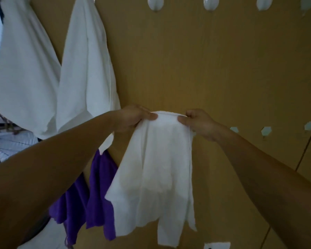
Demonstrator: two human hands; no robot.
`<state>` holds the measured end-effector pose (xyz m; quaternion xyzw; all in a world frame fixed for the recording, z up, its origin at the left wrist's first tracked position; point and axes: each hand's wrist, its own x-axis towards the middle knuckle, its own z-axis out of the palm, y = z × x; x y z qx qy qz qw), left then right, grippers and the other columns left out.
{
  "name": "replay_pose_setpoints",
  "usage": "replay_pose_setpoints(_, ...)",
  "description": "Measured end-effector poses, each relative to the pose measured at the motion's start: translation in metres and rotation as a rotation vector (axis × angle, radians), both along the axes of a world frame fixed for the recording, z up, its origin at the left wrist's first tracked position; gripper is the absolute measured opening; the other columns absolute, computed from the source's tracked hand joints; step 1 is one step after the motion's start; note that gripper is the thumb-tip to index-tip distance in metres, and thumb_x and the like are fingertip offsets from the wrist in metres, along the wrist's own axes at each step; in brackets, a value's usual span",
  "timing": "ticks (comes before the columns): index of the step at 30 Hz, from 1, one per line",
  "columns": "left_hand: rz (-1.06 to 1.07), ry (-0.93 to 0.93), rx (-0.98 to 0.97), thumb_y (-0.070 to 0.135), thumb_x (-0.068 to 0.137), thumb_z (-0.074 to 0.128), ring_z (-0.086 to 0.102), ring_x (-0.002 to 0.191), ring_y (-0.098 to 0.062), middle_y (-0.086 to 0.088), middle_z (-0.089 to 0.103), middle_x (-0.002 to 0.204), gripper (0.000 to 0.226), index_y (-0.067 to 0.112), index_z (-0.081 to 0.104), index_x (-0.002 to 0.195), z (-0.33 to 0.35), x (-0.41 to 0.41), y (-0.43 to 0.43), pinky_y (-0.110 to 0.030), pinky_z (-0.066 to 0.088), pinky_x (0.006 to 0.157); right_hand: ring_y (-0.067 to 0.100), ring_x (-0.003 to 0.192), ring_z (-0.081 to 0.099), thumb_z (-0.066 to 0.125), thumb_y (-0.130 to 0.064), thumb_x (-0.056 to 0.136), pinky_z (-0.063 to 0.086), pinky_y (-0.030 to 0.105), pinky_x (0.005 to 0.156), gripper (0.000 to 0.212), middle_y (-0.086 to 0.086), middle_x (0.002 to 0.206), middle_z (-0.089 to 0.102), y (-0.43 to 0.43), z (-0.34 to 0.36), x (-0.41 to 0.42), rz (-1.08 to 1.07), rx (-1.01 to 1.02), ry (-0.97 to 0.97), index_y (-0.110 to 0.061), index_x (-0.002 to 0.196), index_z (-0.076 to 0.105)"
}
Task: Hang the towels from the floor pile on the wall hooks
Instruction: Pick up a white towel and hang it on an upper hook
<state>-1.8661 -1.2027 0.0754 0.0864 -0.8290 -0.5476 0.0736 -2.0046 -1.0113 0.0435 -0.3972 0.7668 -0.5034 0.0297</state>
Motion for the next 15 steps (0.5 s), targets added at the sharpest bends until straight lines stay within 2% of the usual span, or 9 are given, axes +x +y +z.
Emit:
replay_pose_setpoints(2,-0.037,0.012,-0.022,0.021,0.090,0.063,0.069,0.086,-0.016,-0.002,0.073,0.092,0.016,0.007,0.067,0.096,0.021,-0.002,0.000,-0.026,0.055,0.072,0.009,0.059,0.042,0.058,-0.018,0.093,0.031,0.024,0.050,0.026,0.002,0.066,0.045,-0.013,0.024,0.000,-0.035,-0.183,-0.012,-0.013,0.070,0.049)
replay_pose_setpoints(4,0.016,0.077,-0.013,0.022,0.091,0.061,0.067,0.096,-0.021,-0.005,0.071,0.102,0.019,0.008,0.064,0.105,0.041,-0.009,-0.001,-0.033,0.054,0.083,0.013,0.065,0.046,0.055,-0.023,0.093,0.035,0.027,0.055,0.018,0.005,0.072,0.050,-0.030,0.051,0.005,-0.049,-0.292,-0.029,-0.012,0.079,0.055)
replay_pose_setpoints(7,0.079,0.236,-0.024,0.027,0.093,0.057,0.063,0.104,-0.023,-0.007,0.067,0.113,0.017,0.016,0.064,0.105,0.076,-0.021,-0.005,-0.038,0.051,0.093,0.014,0.075,0.059,0.056,-0.031,0.094,0.047,0.028,0.066,0.027,0.002,0.086,0.065,-0.045,0.091,0.009,0.058,-0.265,-0.068,-0.006,0.098,0.065)
replay_pose_setpoints(11,0.092,0.377,-0.048,0.033,0.095,0.054,0.061,0.102,-0.018,-0.002,0.064,0.110,0.015,0.022,0.061,0.102,0.123,-0.027,-0.019,-0.033,0.050,0.089,0.018,0.091,0.070,0.063,-0.036,0.090,0.057,0.033,0.077,0.035,0.005,0.102,0.072,-0.045,0.144,0.001,0.120,-0.185,-0.037,-0.007,0.111,0.065)
replay_pose_setpoints(13,0.087,0.419,-0.074,0.035,0.094,0.056,0.063,0.099,-0.018,-0.002,0.067,0.106,0.020,0.019,0.063,0.103,0.147,-0.033,-0.026,-0.033,0.052,0.085,0.018,0.088,0.071,0.065,-0.033,0.090,0.058,0.032,0.075,0.033,0.006,0.098,0.074,-0.045,0.172,-0.007,0.167,-0.243,-0.047,-0.005,0.108,0.066)
replay_pose_setpoints(15,0.116,0.493,-0.152,0.033,0.093,0.057,0.064,0.083,-0.013,0.003,0.068,0.088,0.015,0.021,0.064,0.088,0.171,-0.042,-0.033,-0.027,0.052,0.070,0.014,0.078,0.071,0.064,-0.030,0.091,0.058,0.028,0.069,0.026,0.003,0.087,0.075,-0.050,0.197,-0.013,0.157,-0.316,-0.001,-0.005,0.098,0.066)
